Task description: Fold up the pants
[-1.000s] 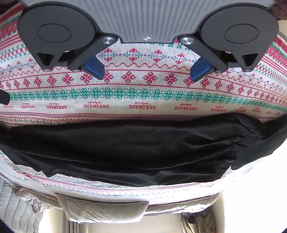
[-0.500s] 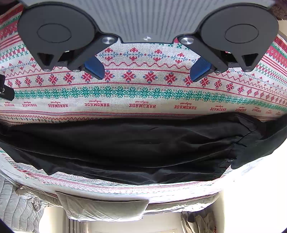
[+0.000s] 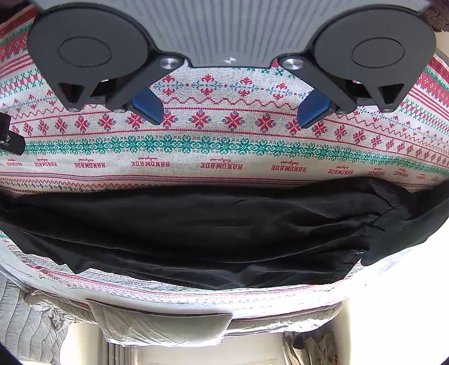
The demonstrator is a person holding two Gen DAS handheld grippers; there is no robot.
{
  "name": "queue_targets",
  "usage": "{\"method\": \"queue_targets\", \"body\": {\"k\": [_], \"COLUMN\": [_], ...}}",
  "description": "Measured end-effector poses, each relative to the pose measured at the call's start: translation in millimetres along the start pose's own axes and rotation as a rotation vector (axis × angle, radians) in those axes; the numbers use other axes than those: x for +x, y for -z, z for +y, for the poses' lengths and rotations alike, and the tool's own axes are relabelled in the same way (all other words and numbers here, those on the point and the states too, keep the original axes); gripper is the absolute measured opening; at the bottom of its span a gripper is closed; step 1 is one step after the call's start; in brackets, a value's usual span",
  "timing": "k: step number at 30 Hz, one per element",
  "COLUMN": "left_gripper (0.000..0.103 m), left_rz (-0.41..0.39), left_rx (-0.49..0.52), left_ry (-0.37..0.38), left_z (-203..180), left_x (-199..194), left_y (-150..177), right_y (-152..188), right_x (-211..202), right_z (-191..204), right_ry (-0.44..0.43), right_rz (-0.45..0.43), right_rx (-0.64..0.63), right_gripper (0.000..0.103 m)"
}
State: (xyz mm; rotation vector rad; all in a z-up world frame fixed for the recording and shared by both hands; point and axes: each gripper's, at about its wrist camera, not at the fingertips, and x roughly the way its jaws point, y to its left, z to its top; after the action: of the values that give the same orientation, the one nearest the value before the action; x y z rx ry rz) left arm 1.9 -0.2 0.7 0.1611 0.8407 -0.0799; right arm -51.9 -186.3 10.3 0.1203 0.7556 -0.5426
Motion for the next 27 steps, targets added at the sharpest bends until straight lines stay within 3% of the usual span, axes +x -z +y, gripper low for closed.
{"method": "queue_targets", "body": {"k": [27], "left_gripper": [0.103], "left_rz": [-0.003], "left_rx": [-0.005], "left_ry": [0.001], "left_z": [-1.6], "left_x": [-0.7], "left_y": [0.8], "right_y": [-0.6], "right_x": [-0.1], "right_z": [-1.4], "right_ry": [-0.009], "right_rz": [0.010], "right_rx": [0.002], "right_gripper": [0.103]}}
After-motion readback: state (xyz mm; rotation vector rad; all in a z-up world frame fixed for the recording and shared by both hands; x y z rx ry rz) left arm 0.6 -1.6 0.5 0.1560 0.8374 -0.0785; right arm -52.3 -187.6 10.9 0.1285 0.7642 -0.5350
